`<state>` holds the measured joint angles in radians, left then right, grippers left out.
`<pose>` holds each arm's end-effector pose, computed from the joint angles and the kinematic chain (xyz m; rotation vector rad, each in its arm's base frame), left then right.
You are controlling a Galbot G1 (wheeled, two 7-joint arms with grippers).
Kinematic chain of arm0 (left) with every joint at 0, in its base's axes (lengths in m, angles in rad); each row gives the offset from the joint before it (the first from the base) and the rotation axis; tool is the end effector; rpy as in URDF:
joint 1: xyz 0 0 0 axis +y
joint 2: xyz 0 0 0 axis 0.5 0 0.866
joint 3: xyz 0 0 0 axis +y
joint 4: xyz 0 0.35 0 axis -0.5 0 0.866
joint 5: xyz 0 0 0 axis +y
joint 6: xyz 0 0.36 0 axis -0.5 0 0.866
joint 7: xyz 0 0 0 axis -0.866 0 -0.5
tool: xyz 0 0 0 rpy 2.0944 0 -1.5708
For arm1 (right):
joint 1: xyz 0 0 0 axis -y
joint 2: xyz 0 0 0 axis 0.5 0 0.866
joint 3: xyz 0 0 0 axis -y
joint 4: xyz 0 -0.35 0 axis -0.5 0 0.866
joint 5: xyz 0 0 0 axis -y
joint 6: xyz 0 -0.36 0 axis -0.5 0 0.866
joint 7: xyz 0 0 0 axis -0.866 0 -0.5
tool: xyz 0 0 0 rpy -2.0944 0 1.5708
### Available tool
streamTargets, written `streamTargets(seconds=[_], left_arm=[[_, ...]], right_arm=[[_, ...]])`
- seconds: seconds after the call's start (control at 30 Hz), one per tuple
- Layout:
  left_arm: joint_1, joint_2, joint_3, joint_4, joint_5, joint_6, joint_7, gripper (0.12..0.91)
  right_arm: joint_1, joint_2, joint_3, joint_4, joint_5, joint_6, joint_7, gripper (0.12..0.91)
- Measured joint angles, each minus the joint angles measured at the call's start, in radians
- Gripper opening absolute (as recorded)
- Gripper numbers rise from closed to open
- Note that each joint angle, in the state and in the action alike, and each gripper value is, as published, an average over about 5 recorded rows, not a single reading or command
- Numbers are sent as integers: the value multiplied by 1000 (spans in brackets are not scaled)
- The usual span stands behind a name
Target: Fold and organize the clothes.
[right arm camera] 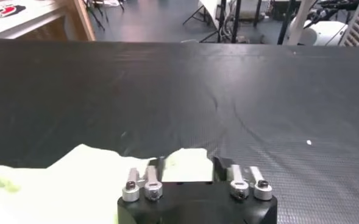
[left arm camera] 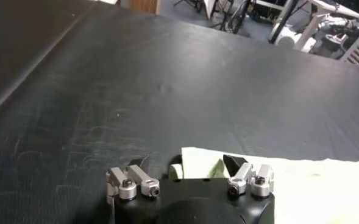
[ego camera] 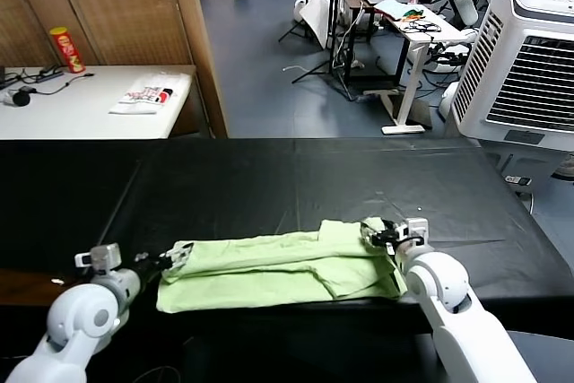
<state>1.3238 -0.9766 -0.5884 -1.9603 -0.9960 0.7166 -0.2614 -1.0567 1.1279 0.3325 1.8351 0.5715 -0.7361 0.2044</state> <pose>0.2747 0.1373 -0.2492 -0.0860 -2.4327 0.3041 0.3387 -0.0501 -0.2628 0.1781 -2.5368 0.0297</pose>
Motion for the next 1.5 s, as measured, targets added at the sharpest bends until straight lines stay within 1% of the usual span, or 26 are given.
streamTargets(seconds=[0.07, 0.1, 0.13, 0.2, 0.23, 0.27, 0.33, 0.37, 0.43, 0.5, 0.7, 0.87, 1.0, 1.03, 1.07, 1.13, 1.17, 1.2, 1.3, 1.33, 1.37, 1.4, 1.43, 1.5], left_arm=[[-1, -3, 1, -1, -6, -1, 2, 529], [-2, -5, 3, -2, -3, -2, 5, 479], [-4, -7, 5, -2, 5, -5, 10, 412], [-6, -13, 11, -1, 34, -18, 30, 311], [-6, -16, 15, 0, 56, -30, 43, 246], [-6, -19, 19, 1, 79, -43, 56, 197], [-8, -27, 28, 4, 128, -73, 80, 140], [-10, -33, 33, 7, 153, -87, 90, 127], [-20, -45, 46, 14, 199, -111, 105, 130], [-36, -59, 63, 27, 244, -130, 116, 128], [-123, -106, 135, 89, 336, -168, 128, 127], [-219, -136, 195, 161, 378, -185, 137, 127], [-277, -147, 224, 200, 398, -188, 148, 127], [-285, -148, 227, 205, 405, -188, 149, 127], [-290, -148, 228, 207, 412, -187, 149, 127], [-294, -146, 228, 208, 422, -186, 148, 145], [-293, -144, 226, 207, 425, -186, 147, 160], [-291, -140, 223, 204, 424, -185, 147, 192], [-276, -124, 207, 187, 412, -181, 147, 339], [-268, -117, 200, 178, 407, -180, 147, 406], [-259, -111, 193, 169, 402, -180, 146, 456], [-250, -105, 186, 159, 398, -180, 146, 506], [-239, -99, 178, 148, 393, -180, 146, 573], [-216, -89, 160, 125, 384, -180, 146, 669]], right_arm=[[-5, 4, 2, 1, -6, 0, -1, 204], [-7, 7, 4, 1, -9, 0, -1, 178], [-10, 10, 5, 1, -13, 1, -1, 172], [-16, 16, 10, 1, -24, 1, -1, 168], [-19, 19, 12, 2, -32, 1, -2, 170], [-22, 22, 15, 2, -40, 1, -2, 172], [-27, 28, 20, 0, -61, 1, -3, 172], [-28, 32, 23, -2, -74, 2, -6, 172], [-27, 39, 30, -10, -104, 9, -15, 172], [-22, 45, 37, -25, -134, 33, -28, 172], [19, 50, 36, -85, -178, 128, -57, 172], [79, 38, 31, -148, -183, 186, -95, 172], [97, 26, 41, -173, -177, 205, -133, 176], [96, 23, 45, -173, -175, 205, -138, 192], [93, 19, 49, -170, -173, 204, -142, 225], [83, 12, 59, -158, -169, 201, -145, 307], [76, 7, 64, -149, -165, 199, -144, 371], [68, 3, 70, -138, -161, 195, -143, 421], [39, -11, 94, -99, -146, 183, -133, 572], [28, -15, 103, -85, -140, 178, -130, 620], [17, -19, 113, -69, -135, 174, -127, 669], [6, -22, 124, -53, -130, 171, -125, 707], [-6, -26, 135, -37, -126, 168, -123, 748], [-28, -30, 156, -6, -119, 165, -122, 782]])
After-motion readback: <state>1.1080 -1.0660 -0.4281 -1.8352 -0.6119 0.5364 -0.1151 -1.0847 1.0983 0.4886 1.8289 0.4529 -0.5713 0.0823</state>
